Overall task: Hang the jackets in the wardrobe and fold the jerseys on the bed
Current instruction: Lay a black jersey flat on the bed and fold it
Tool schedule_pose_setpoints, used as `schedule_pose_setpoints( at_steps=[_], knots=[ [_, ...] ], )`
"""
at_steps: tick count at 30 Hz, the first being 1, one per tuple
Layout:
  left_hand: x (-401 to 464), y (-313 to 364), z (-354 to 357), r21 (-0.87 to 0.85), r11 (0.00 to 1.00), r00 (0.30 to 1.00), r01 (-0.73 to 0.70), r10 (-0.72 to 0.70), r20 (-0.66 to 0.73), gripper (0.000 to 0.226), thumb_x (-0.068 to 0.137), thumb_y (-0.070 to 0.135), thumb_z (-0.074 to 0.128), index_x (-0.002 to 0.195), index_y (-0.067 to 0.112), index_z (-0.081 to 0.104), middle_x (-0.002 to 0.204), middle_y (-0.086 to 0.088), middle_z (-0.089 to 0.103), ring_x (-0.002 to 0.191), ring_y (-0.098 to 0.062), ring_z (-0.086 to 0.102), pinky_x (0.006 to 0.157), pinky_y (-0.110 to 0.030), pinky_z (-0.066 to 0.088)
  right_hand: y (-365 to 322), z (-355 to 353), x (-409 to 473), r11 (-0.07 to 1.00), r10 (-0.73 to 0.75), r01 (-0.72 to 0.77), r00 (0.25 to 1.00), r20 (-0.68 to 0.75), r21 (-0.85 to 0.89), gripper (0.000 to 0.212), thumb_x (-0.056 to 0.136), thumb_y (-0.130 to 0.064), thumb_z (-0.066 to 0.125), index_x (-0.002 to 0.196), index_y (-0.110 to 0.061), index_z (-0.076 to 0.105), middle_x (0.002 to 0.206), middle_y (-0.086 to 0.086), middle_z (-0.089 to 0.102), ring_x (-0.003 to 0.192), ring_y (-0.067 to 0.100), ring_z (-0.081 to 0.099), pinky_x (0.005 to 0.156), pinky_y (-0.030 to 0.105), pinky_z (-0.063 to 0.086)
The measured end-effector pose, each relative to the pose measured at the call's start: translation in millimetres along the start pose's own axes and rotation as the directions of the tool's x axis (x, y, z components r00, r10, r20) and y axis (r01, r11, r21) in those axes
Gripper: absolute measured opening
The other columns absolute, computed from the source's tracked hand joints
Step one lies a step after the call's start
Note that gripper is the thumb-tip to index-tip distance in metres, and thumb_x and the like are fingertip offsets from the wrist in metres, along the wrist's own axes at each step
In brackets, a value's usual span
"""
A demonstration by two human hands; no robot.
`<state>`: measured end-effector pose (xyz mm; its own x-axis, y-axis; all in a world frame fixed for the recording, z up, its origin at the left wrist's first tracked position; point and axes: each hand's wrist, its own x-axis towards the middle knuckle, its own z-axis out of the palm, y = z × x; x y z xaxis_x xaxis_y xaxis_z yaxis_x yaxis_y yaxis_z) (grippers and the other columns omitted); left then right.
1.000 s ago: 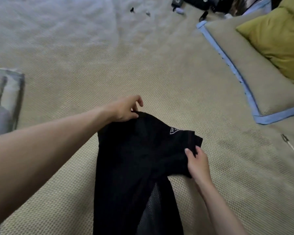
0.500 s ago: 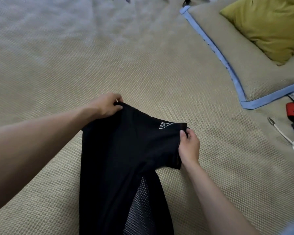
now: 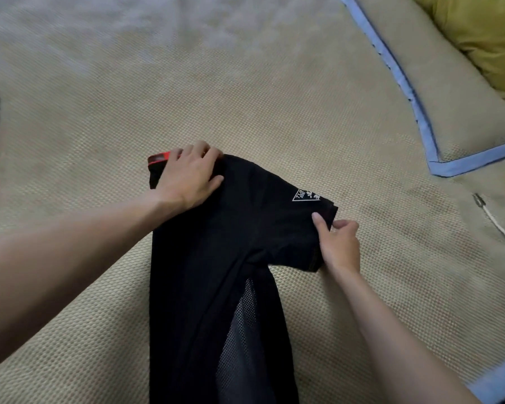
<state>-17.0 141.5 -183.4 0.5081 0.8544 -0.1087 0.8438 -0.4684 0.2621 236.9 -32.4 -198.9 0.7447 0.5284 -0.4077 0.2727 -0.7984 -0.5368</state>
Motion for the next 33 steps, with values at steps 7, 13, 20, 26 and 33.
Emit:
schedule_pose_setpoints(
  at_steps=[7, 13, 20, 26, 33],
  knots=[
    [-191, 47, 15, -0.186, 0.981, 0.945, -0.061, 0.117, 0.305, 0.026, 0.091, 0.063, 0.047, 0.095, 0.038, 0.047, 0.088, 0.018, 0.056, 0.077, -0.001, 0.056, 0.08, -0.028, 0.042, 62, -25, -83, 0.961, -0.153, 0.224, 0.918, 0.367, -0.16, 0.043, 0.085, -0.065, 0.067, 0.084, -0.023, 0.061, 0.078, -0.008, 0.069, 0.074, 0.012, 0.064, 0.065, 0.029, 0.049],
    [-356, 54, 40, -0.182, 0.965, 0.848, 0.187, -0.066, 0.525, 0.053, 0.082, 0.079, 0.049, 0.11, 0.035, 0.04, 0.101, 0.019, 0.056, 0.077, -0.006, 0.06, 0.065, -0.026, 0.044, 124, -21, -166, 0.909, -0.183, 0.334, 0.858, 0.48, -0.251, 0.037, 0.078, -0.059, 0.078, 0.093, -0.031, 0.059, 0.077, -0.01, 0.066, 0.07, 0.006, 0.062, 0.066, 0.031, 0.054],
    [-452, 54, 49, -0.225, 0.919, 0.778, 0.323, -0.122, 0.616, 0.06, 0.088, 0.055, 0.065, 0.136, 0.033, 0.036, 0.112, 0.008, 0.071, 0.1, -0.015, 0.068, 0.079, -0.032, 0.052, 169, -31, -215, 0.774, -0.036, 0.335, 0.87, 0.492, -0.536, 0.055, 0.077, -0.072, 0.07, 0.086, -0.023, 0.047, 0.082, -0.007, 0.063, 0.072, 0.012, 0.059, 0.06, 0.032, 0.044],
    [-495, 71, 38, -0.351, 0.858, 0.844, 0.375, -0.158, 0.513, 0.035, 0.088, 0.041, 0.07, 0.106, 0.03, 0.043, 0.083, 0.007, 0.066, 0.082, -0.019, 0.066, 0.072, -0.037, 0.051, 189, -35, -279, 0.779, -0.266, 0.385, 0.918, 0.296, -0.494, 0.054, 0.085, -0.057, 0.073, 0.097, -0.019, 0.037, 0.076, -0.005, 0.058, 0.068, 0.022, 0.061, 0.06, 0.039, 0.047],
    [-531, 144, 14, -0.648, 0.72, 0.955, 0.249, -0.07, 0.289, 0.031, 0.09, 0.03, 0.074, 0.101, 0.034, 0.045, 0.067, 0.011, 0.05, 0.064, 0.001, 0.051, 0.06, -0.016, 0.035, 172, -19, -371, 0.914, 0.028, -0.304, 0.706, 0.707, 0.268, 0.055, 0.086, -0.061, 0.066, 0.108, -0.011, 0.068, 0.084, 0.002, 0.079, 0.071, 0.015, 0.075, 0.066, 0.028, 0.06]
  ],
)
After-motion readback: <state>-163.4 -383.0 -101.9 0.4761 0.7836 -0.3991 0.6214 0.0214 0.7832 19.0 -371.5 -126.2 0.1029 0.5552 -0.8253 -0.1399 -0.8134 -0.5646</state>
